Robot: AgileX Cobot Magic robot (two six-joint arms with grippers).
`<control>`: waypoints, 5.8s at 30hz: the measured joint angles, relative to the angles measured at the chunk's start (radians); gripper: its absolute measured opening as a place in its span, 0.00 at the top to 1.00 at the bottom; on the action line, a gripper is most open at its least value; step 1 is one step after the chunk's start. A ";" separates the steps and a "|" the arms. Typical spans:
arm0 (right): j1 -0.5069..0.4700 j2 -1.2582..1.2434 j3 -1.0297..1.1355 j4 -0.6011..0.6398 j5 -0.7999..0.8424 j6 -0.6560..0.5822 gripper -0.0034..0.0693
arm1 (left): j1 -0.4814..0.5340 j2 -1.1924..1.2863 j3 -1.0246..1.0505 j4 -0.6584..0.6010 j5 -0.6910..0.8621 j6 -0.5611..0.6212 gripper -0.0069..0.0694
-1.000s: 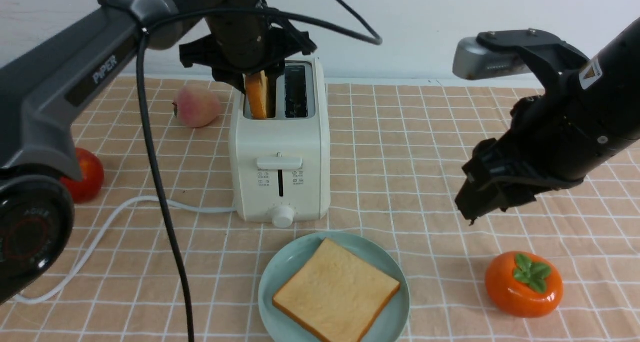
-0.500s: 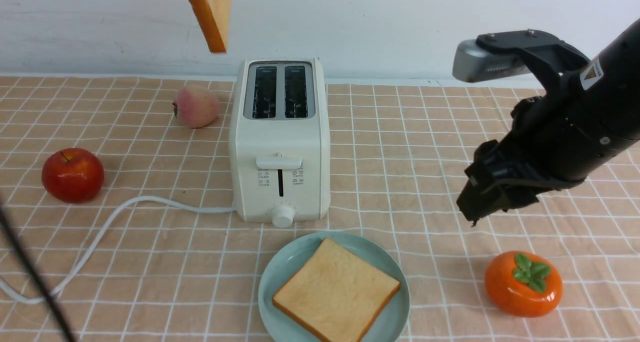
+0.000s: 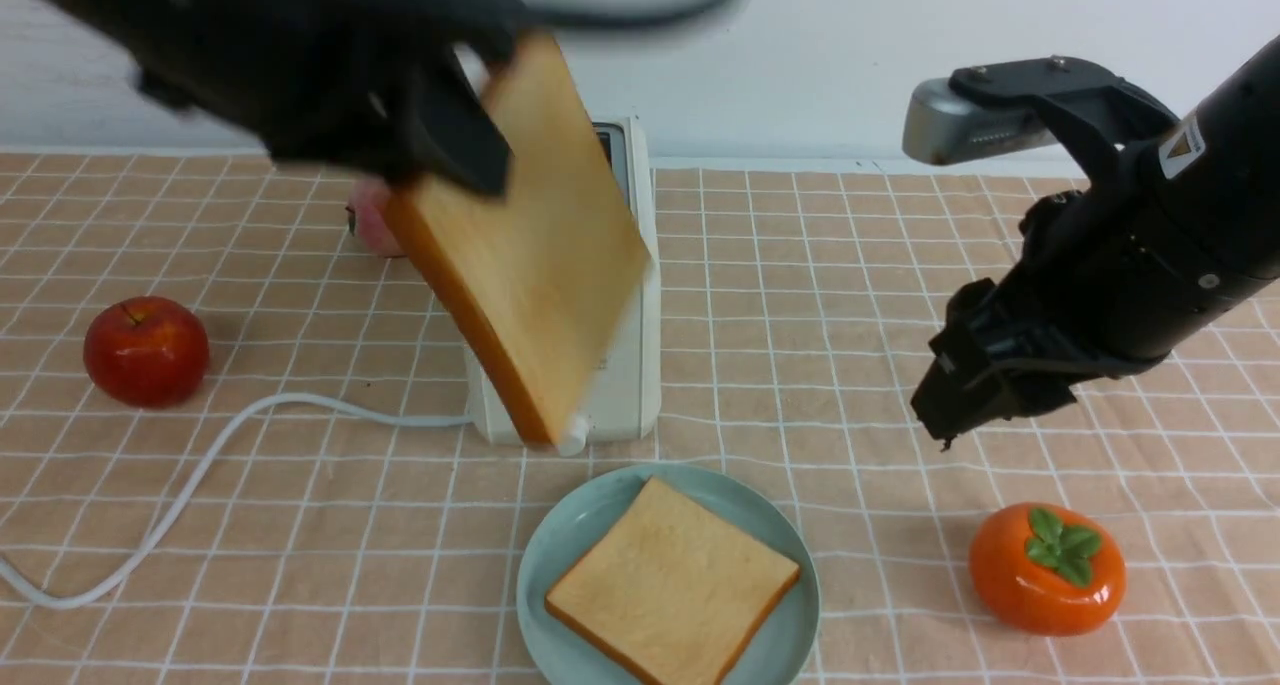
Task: Take toasted bread from bread machine on light coffee tablecloth place on plate.
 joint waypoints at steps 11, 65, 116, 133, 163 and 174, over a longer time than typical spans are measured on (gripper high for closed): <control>0.000 0.000 0.000 -0.002 -0.004 -0.001 0.45 | 0.000 0.160 0.517 -0.733 -0.557 0.492 0.78; -0.268 -0.830 1.150 0.002 -1.296 0.152 0.98 | 0.000 -0.898 0.626 0.481 0.028 -0.568 0.93; -0.269 -0.884 1.423 0.036 -1.327 0.155 0.93 | 0.303 -1.399 1.468 0.558 -0.807 -0.296 0.92; -0.269 -0.884 1.423 0.036 -1.325 0.155 0.91 | 0.313 -1.399 1.476 0.555 -0.650 -0.296 0.91; -0.330 -1.383 1.423 -0.056 -1.060 -0.030 0.87 | 0.313 -1.399 1.476 0.552 -0.649 -0.296 0.89; -0.412 -1.443 1.416 -0.115 -0.793 0.059 0.85 | 0.313 -1.401 1.476 0.552 -0.648 -0.296 0.89</control>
